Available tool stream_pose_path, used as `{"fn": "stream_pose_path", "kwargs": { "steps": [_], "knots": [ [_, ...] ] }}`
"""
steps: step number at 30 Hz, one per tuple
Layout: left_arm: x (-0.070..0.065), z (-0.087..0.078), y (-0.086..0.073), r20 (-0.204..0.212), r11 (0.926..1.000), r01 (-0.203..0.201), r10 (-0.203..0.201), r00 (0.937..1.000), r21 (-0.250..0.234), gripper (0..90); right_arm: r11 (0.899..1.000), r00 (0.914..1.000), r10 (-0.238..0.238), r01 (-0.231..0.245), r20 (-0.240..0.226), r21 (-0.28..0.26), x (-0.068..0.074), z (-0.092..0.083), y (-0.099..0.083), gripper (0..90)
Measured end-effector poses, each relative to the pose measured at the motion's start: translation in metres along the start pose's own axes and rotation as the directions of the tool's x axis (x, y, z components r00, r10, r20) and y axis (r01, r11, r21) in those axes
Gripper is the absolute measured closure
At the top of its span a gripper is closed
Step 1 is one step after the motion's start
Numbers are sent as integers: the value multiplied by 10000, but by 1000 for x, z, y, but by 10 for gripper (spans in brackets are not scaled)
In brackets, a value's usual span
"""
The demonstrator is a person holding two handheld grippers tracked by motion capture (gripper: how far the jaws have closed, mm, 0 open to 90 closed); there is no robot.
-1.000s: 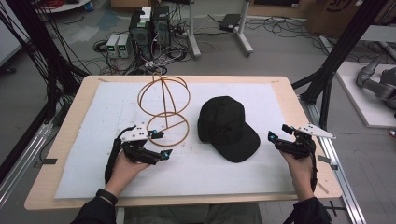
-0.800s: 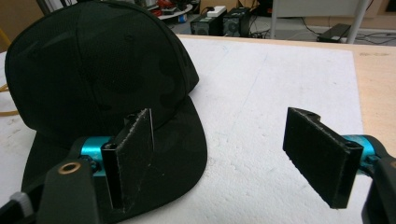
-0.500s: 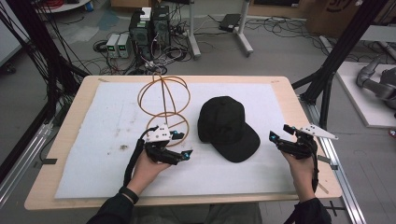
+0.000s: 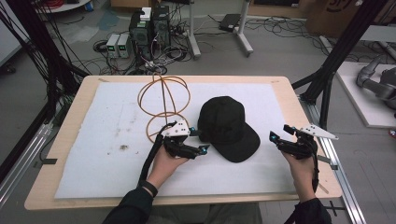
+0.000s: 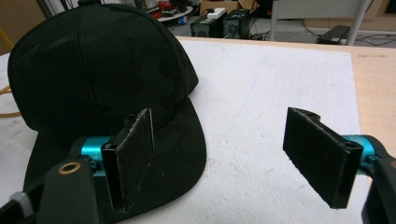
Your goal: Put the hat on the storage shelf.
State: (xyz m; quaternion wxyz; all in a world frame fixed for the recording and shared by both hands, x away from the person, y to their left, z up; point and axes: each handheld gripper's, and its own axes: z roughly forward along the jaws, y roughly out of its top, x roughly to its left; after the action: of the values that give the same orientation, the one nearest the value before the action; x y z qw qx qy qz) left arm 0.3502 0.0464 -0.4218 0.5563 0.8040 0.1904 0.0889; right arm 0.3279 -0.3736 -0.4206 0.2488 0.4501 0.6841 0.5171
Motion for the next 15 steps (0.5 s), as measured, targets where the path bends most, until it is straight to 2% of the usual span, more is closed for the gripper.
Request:
{"fn": "stream_pose_path", "kwargs": {
  "steps": [5,8,11,13,15],
  "knots": [
    [2,10,9,88,10000,56,-55,9999,-43,349,10000,10000,-13,13,-21,-22,1,0,0,243],
    [1,17,16,46,10000,-25,24,10000,96,358,10000,10000,-7,7,-23,-29,0,0,0,243],
    [3,22,18,-248,9998,168,-166,9996,112,358,10000,10000,2,-2,-1,-40,0,-1,0,243],
    [5,26,18,-256,9994,335,-333,9991,85,371,10000,10000,15,-15,5,-29,0,-1,0,243],
    [4,29,18,-207,9995,324,-322,9993,68,398,10000,10000,21,-21,25,-31,-1,-1,0,243]
  ]
}}
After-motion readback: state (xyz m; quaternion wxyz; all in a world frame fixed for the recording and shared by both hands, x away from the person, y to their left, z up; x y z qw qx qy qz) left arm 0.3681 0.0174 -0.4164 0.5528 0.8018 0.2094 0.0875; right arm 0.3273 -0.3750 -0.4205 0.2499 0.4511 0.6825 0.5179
